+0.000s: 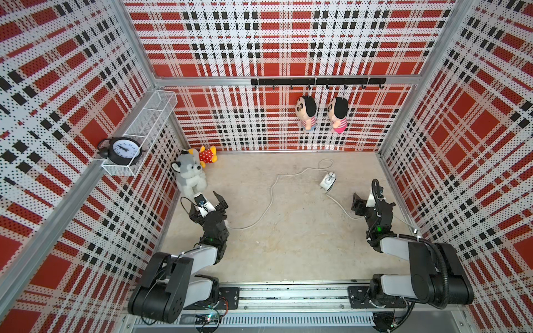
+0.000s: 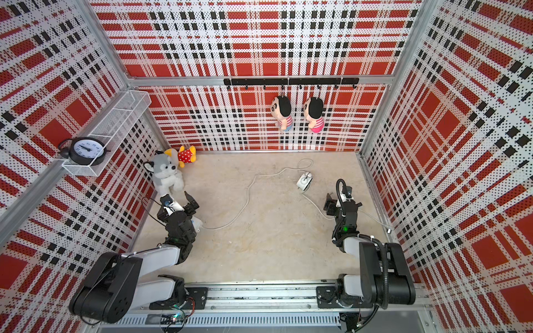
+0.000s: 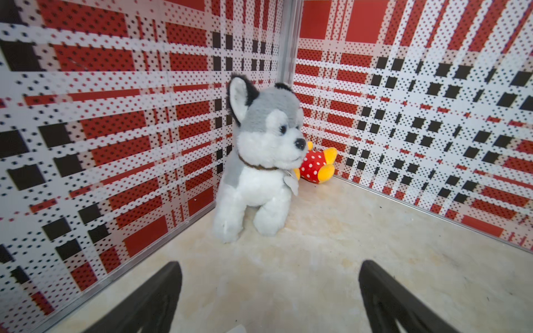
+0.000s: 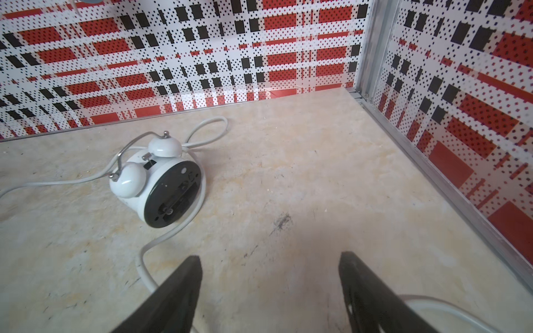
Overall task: Unwrap the cord wrapped around the power strip
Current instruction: Reset both arms
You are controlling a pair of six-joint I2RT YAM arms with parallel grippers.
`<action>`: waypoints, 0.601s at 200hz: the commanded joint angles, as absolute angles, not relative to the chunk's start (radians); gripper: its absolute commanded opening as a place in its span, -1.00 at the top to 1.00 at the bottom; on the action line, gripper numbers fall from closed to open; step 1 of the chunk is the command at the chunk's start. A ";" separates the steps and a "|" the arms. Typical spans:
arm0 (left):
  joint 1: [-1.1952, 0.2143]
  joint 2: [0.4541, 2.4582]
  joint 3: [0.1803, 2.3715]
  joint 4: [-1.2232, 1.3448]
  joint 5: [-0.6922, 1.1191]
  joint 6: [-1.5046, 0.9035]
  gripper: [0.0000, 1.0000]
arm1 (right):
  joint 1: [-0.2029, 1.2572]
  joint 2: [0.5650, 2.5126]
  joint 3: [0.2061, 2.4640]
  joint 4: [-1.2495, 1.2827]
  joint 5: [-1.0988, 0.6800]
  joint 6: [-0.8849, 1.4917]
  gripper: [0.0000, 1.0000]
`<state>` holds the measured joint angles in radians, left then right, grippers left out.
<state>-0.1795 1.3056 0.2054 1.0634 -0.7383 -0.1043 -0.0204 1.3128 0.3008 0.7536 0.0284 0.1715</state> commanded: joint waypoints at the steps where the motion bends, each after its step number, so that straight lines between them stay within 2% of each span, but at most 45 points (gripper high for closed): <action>1: -0.163 1.395 0.180 1.297 -0.665 -0.044 -0.97 | -0.001 1.258 0.269 0.751 0.042 0.145 -0.62; 36: -0.151 1.542 0.141 1.550 -0.589 0.022 -0.96 | -0.001 1.299 0.265 0.844 0.000 0.145 -0.62; 62: -0.120 1.548 0.121 1.530 -0.524 -0.015 -0.96 | 0.013 1.301 0.261 0.858 0.006 0.140 -0.62; 74: -0.122 1.624 0.125 1.655 -0.520 0.015 -0.97 | 0.016 1.313 0.253 0.905 -0.006 0.134 -0.62; 90: -0.127 1.570 0.144 1.509 -0.525 -0.002 -0.96 | 0.017 1.347 0.238 1.001 -0.005 0.103 -0.61; 111: -0.120 1.606 0.137 1.598 -0.516 0.002 -0.96 | 0.012 1.379 0.220 1.107 0.053 0.065 -0.65; 120: -0.118 1.594 0.141 1.569 -0.516 -0.002 -0.96 | -0.007 1.419 0.224 1.142 0.002 0.079 -0.67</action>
